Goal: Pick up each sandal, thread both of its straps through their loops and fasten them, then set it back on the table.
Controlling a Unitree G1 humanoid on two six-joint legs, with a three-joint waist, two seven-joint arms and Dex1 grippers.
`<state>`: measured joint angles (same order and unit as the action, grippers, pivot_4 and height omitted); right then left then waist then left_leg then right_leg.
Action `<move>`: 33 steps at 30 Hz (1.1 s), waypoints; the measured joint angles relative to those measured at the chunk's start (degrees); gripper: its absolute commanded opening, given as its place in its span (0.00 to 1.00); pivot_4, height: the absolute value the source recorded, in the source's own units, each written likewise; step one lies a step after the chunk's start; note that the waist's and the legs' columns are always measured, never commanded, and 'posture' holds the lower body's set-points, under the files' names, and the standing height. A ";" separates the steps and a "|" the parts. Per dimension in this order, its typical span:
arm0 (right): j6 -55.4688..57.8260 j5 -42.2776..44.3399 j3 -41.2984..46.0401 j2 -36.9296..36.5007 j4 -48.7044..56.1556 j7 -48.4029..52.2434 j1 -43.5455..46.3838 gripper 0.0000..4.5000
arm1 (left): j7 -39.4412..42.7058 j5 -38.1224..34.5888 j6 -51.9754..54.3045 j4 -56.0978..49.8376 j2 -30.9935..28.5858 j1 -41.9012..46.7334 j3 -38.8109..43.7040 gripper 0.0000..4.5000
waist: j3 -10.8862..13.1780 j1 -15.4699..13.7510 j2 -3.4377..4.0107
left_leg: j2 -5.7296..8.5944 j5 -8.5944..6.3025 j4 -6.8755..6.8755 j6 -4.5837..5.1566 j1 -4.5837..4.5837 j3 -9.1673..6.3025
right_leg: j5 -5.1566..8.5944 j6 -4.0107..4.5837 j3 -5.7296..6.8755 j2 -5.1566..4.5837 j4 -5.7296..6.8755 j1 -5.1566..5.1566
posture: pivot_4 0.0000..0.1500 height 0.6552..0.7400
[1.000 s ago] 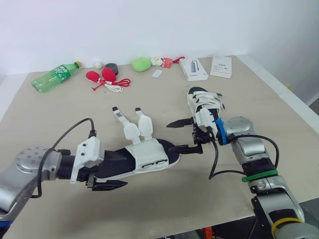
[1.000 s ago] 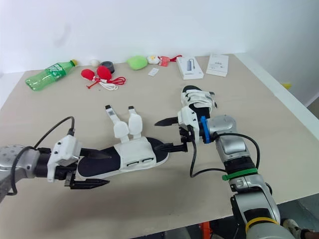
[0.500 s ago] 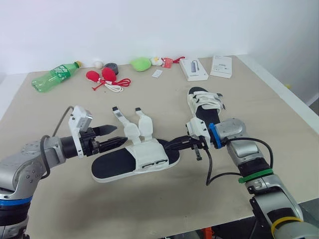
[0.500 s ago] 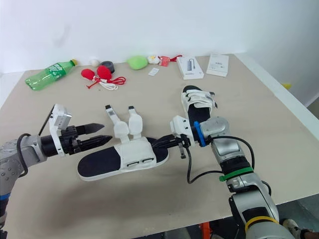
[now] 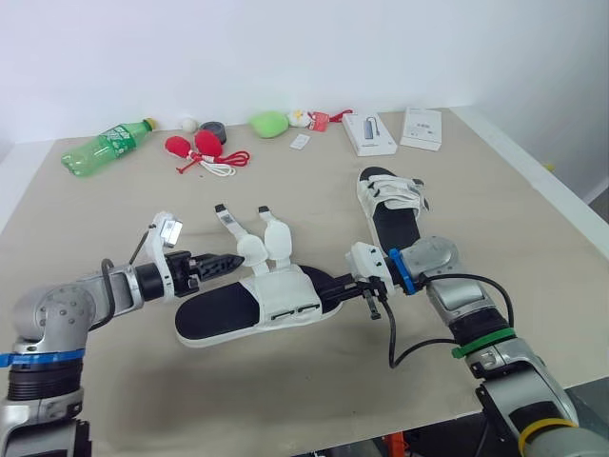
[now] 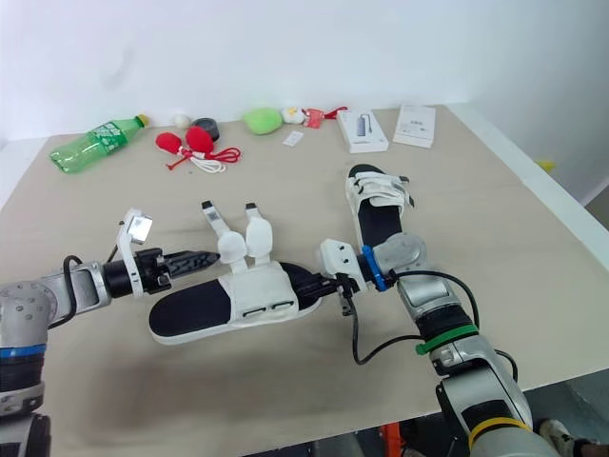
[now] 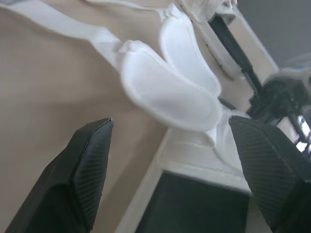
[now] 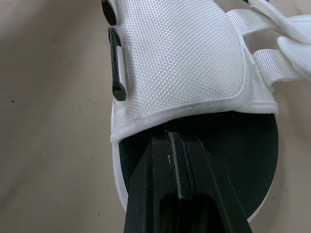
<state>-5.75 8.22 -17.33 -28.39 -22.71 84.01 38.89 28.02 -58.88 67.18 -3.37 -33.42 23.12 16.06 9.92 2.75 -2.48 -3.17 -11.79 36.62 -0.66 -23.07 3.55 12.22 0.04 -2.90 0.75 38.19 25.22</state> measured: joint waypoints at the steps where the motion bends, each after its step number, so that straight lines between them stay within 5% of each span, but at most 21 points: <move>1: -0.39 -0.08 -0.01 0.11 -0.29 -0.16 0.05 0.04 | -1.21 -0.38 0.73 1.44 0.99 0.71 0.94 0.87 | 0.00 0.01 0.00 | 0.00 0.02 0.00 -0.02 0.03 -0.02 | -0.03 0.01 0.00 0.01 0.01 -0.02 | 1.00 1.00; 15: -1.62 -0.63 -0.02 0.29 -1.16 -0.88 0.16 0.04 | -7.20 -3.36 4.40 25.84 8.13 13.01 8.91 0.87 | -0.08 0.09 -0.13 | 0.12 0.30 -0.01 -0.38 0.14 -0.17 | -0.26 -0.07 0.04 -0.01 0.02 -0.14 | 1.00 1.00; 33: -0.15 -0.70 -0.02 -0.59 2.04 -1.97 -1.03 0.04 | 10.77 16.06 -11.19 58.04 9.87 31.94 1.98 0.87 | -0.08 0.09 -0.14 | 0.25 0.40 -0.07 -0.57 -0.08 -0.51 | -0.25 -0.09 0.27 -0.05 -0.04 -0.08 | 1.00 1.00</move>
<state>-5.89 7.51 -17.35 -28.98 -20.67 82.04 37.86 38.79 -42.81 56.00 54.68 -23.55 55.06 18.04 9.85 2.83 -2.62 -2.93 -11.39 36.56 -1.24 -23.15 3.04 11.97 -0.06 -2.63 0.70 38.15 25.14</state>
